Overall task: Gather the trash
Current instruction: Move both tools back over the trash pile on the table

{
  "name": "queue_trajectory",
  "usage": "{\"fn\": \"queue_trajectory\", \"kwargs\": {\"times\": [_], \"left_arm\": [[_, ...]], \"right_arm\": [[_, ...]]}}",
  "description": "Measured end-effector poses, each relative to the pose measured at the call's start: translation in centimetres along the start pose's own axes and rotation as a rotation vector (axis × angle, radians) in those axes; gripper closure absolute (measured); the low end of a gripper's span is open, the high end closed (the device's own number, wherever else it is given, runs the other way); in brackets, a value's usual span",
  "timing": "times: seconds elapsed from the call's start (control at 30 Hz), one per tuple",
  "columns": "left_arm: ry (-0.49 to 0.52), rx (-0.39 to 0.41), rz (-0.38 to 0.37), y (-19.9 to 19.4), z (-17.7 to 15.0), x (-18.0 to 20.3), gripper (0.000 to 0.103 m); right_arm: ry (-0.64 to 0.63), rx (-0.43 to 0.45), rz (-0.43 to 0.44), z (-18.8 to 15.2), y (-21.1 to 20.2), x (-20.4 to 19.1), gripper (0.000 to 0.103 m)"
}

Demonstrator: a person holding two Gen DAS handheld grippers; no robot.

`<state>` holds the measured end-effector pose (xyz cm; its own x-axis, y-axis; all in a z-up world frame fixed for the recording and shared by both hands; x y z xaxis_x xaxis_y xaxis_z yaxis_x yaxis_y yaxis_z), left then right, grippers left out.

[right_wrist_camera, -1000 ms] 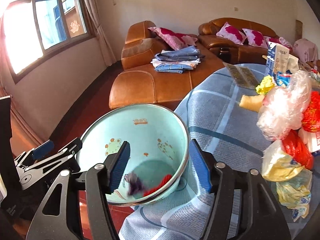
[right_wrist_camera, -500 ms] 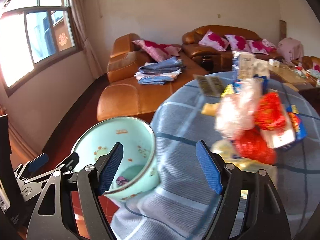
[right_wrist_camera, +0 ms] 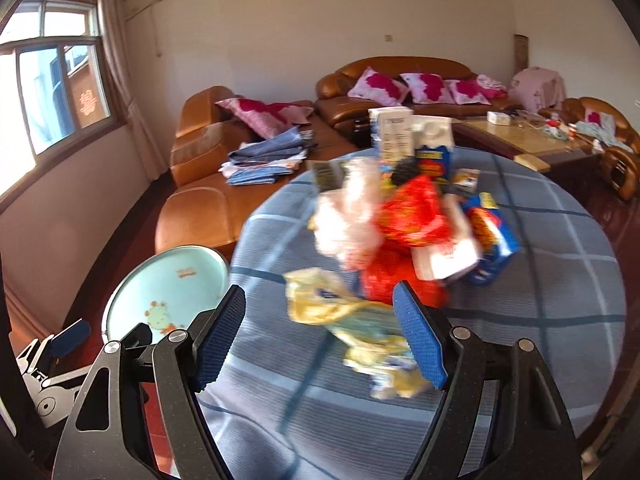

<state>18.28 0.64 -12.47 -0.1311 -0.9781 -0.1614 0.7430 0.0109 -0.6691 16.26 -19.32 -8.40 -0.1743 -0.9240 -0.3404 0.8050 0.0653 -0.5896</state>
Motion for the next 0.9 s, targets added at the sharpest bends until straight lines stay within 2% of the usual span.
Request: {"fn": "queue_trajectory", "kwargs": {"times": [0.27, 0.6, 0.9], "left_arm": [[0.096, 0.014, -0.061, 0.0, 0.7, 5.8, 0.013], [0.209, 0.041, -0.102, -0.1, 1.9, 12.1, 0.013], [0.208, 0.026, -0.192, 0.8, 1.6, 15.1, 0.013]], "right_arm": [[0.084, 0.025, -0.073, 0.7, -1.3, 6.1, 0.027], [0.179, 0.057, -0.163, 0.9, -3.2, 13.3, 0.028], [0.229, 0.072, -0.211, 0.7, -4.2, 16.9, 0.028]]}}
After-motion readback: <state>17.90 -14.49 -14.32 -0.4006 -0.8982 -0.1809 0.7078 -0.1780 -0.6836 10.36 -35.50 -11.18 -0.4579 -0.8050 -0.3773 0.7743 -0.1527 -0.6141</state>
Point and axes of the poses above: each gripper's, at about its wrist camera, not at the fingertips, and y roughly the way its jaws point, x to its right, z to its top, the point moved 6 cm from there along y, roughly the way its jaws point, and after that the axes turned 14 degrees about y, right-handed, at the moved point
